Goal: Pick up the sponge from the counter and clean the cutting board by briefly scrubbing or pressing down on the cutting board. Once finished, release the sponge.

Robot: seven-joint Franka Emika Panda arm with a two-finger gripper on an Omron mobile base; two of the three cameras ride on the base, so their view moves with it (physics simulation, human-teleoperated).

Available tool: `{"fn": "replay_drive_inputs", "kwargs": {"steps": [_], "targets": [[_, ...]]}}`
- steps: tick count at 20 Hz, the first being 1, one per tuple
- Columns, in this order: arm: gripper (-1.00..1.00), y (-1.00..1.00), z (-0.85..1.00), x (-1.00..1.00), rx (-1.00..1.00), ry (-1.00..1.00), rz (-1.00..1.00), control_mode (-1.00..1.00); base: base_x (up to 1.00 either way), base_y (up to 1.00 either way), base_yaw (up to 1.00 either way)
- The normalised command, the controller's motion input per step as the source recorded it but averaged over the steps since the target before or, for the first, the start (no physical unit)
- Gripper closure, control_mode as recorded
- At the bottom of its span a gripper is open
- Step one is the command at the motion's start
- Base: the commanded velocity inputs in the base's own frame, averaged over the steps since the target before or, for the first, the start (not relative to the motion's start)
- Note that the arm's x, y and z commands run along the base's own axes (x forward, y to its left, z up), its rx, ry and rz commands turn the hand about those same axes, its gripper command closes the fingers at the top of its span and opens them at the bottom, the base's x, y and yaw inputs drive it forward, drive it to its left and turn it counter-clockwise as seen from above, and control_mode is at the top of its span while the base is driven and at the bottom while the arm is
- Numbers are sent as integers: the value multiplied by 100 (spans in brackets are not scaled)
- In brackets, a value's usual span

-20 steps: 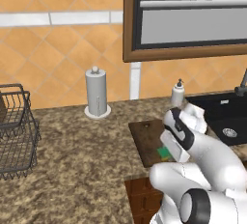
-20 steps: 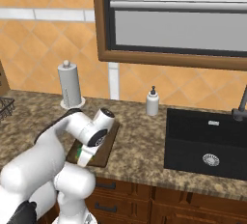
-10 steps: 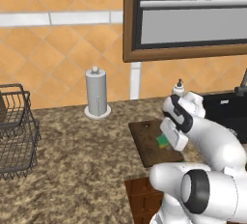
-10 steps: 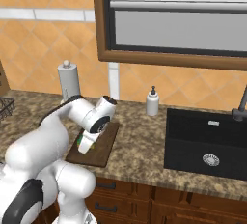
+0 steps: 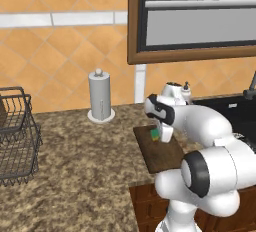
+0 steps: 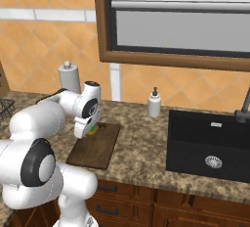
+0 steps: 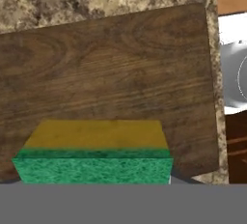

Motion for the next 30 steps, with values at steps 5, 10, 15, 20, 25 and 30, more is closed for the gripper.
{"fn": "replay_drive_inputs", "kwargs": {"steps": [5,10,15,20,25,30], "targets": [[100,-14,-21,27,-3,-8,1,-100,0,0,0],[100,0,-90,0,1,-22,2,-100,0,0,0],[100,0,-100,0,24,-23,0,-100,0,0,0],[100,0,-79,-7,15,4,0,-100,0,0,0],[100,1,-48,-55,1,9,0,-100,0,0,0],[100,0,-37,-96,0,-9,0,-100,0,0,0]]}}
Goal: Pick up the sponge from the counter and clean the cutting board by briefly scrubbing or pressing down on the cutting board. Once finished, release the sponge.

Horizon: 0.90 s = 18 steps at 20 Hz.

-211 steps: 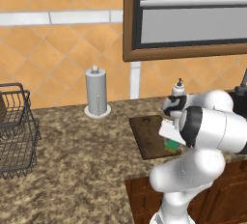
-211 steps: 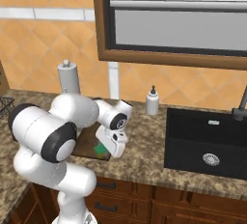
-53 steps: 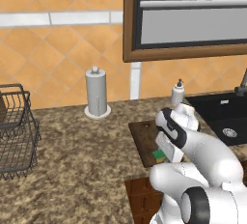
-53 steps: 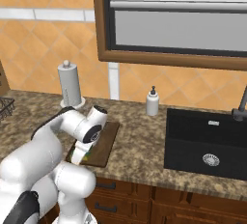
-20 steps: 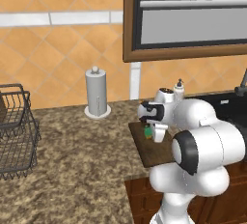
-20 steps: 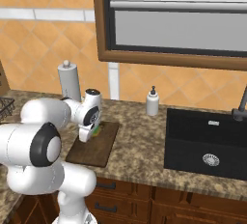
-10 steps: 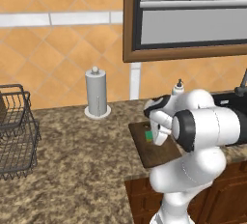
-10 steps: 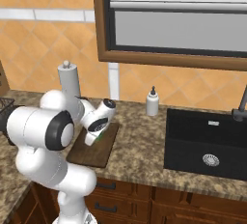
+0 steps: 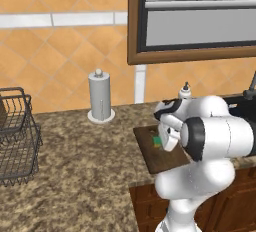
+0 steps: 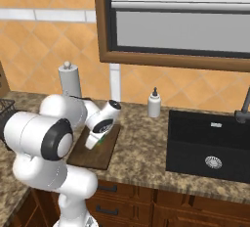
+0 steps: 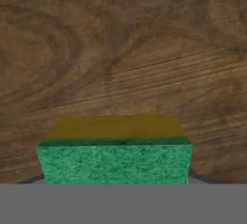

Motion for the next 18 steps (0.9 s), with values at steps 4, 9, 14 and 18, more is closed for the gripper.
{"fn": "replay_drive_inputs", "kwargs": {"steps": [4,9,14,18], "targets": [[100,7,-49,-100,-2,-48,9,-100,0,0,0],[100,1,-55,-100,-1,-18,7,-100,0,0,0],[100,0,-28,-97,0,19,13,-100,0,0,0],[100,1,-66,-84,0,41,19,-100,0,0,0]]}}
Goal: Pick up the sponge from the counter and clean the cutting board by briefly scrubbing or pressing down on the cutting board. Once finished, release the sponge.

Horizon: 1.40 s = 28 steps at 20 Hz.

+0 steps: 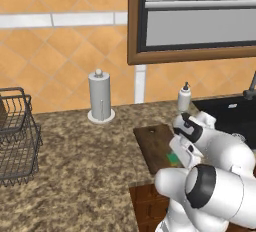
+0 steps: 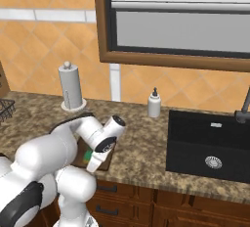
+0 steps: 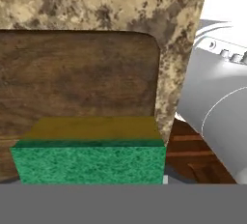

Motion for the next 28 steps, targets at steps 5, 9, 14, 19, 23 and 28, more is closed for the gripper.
{"fn": "replay_drive_inputs", "kwargs": {"steps": [5,9,14,19,23,28], "targets": [[100,20,-97,-94,0,5,19,-100,0,0,0],[100,79,-32,-6,1,-25,11,-100,0,0,0],[100,98,-77,50,0,-12,2,-100,0,0,0],[100,48,-98,44,-2,7,3,-100,0,0,0],[100,-3,-100,-25,-8,6,8,-100,0,0,0],[100,0,-70,18,-3,-43,3,-100,0,0,0]]}}
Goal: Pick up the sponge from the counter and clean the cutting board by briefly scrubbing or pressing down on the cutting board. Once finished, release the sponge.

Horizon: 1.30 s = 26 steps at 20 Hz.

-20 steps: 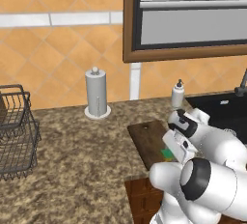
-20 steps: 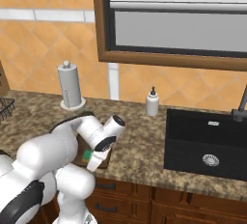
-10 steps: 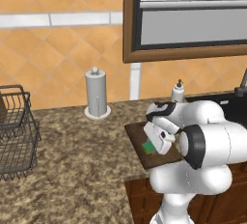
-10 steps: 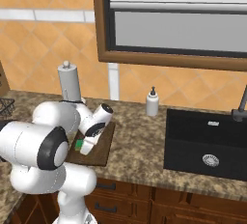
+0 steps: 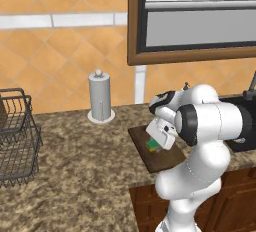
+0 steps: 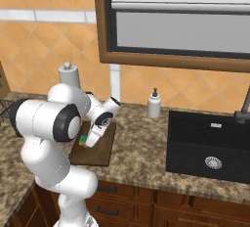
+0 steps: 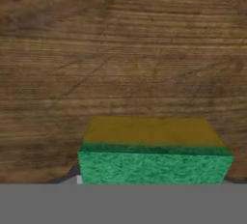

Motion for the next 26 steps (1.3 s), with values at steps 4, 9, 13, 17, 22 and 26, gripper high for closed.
{"fn": "replay_drive_inputs", "kwargs": {"steps": [4,9,13,17,22,26], "targets": [[100,0,-60,27,0,-49,0,-100,0,0,0],[100,0,-77,4,-5,-54,0,-100,0,0,0],[100,-22,-14,5,-7,-7,-6,-100,0,0,0],[100,-33,-22,-1,-15,12,-9,-100,0,0,0],[100,-31,-60,-14,-28,0,-8,-100,0,0,0],[100,-49,-64,-30,-16,-8,-1,-100,0,0,0]]}}
